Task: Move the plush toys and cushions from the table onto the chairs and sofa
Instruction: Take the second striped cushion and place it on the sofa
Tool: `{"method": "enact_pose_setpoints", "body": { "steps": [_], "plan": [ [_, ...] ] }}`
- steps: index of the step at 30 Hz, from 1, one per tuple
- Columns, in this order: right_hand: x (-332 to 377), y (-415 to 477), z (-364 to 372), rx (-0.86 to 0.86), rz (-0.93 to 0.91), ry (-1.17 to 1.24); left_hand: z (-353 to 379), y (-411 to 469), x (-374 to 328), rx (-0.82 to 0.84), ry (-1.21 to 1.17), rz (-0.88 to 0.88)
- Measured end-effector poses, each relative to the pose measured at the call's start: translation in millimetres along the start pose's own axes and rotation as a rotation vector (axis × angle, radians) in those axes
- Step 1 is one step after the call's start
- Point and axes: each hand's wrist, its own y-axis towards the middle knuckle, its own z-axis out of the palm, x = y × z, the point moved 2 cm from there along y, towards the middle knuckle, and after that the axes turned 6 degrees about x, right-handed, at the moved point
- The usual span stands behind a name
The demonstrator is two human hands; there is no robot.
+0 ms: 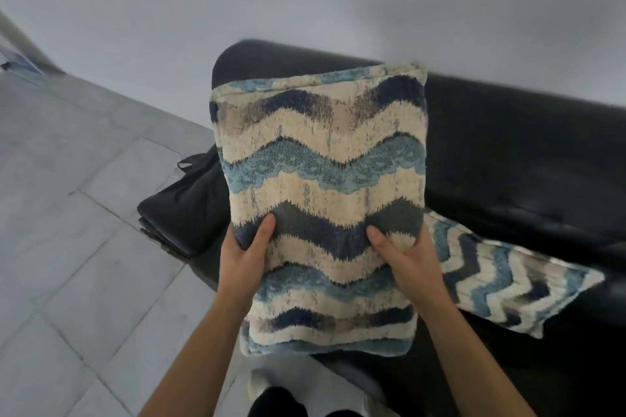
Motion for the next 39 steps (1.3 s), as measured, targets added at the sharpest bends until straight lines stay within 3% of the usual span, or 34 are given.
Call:
{"method": "enact_pose_setpoints", "body": {
  "steps": [6,7,9,11,14,16,17,19,20,23,27,29,33,35,39],
  "plan": [
    [-18.5,86.5,69.8,-0.196,-0.004,-0.097,-22.2,153.4,24.7,0.270,0.002,-0.120],
    [-21.4,98.9,83.7,-0.232,0.013,-0.090,-26.2,178.9,28.8,0.312,0.055,-0.148],
    [-26.4,123.7,116.8,-0.324,0.060,-0.086,-40.3,228.8,31.8,0.344,0.390,-0.089],
    [-31.6,152.4,151.8,-0.366,0.064,-0.201,-50.0,277.9,22.7,0.312,0.832,0.286],
    [-47.9,199.2,201.9,-0.350,0.098,-0.422,-40.3,335.7,-3.7,0.411,1.085,1.012],
    [-58.5,224.4,225.2,-0.308,0.093,-0.610,-25.9,368.0,-16.0,0.619,1.288,1.298],
    [-61.0,234.0,233.5,-0.279,0.075,-0.712,-17.6,381.6,-18.0,0.720,1.452,1.342],
    [-64.7,247.6,243.3,-0.212,0.049,-0.836,-9.3,403.8,-12.9,0.852,1.712,1.242],
    [-63.4,251.7,246.7,-0.190,0.045,-0.860,-8.9,412.8,-8.8,0.890,1.717,1.157],
    [-77.7,258.8,230.9,-0.156,0.056,-0.888,-5.1,430.9,17.5,0.966,1.449,0.900],
    [-129.4,258.1,171.6,-0.146,0.326,-1.242,-1.6,460.4,58.7,1.077,1.103,0.629],
    [-157.8,267.0,153.7,-0.223,0.318,-1.306,3.7,485.4,78.7,1.082,1.050,0.588],
    [-225.6,319.6,158.1,-0.283,0.172,-1.337,20.4,542.9,141.5,0.910,1.227,0.767],
    [-270.7,344.3,162.0,-0.182,0.297,-1.287,27.6,568.2,177.0,0.862,1.361,0.700],
    [-362.1,368.6,164.8,-0.024,0.512,-1.071,30.3,604.0,251.7,0.943,1.490,0.569]
  ]
}}
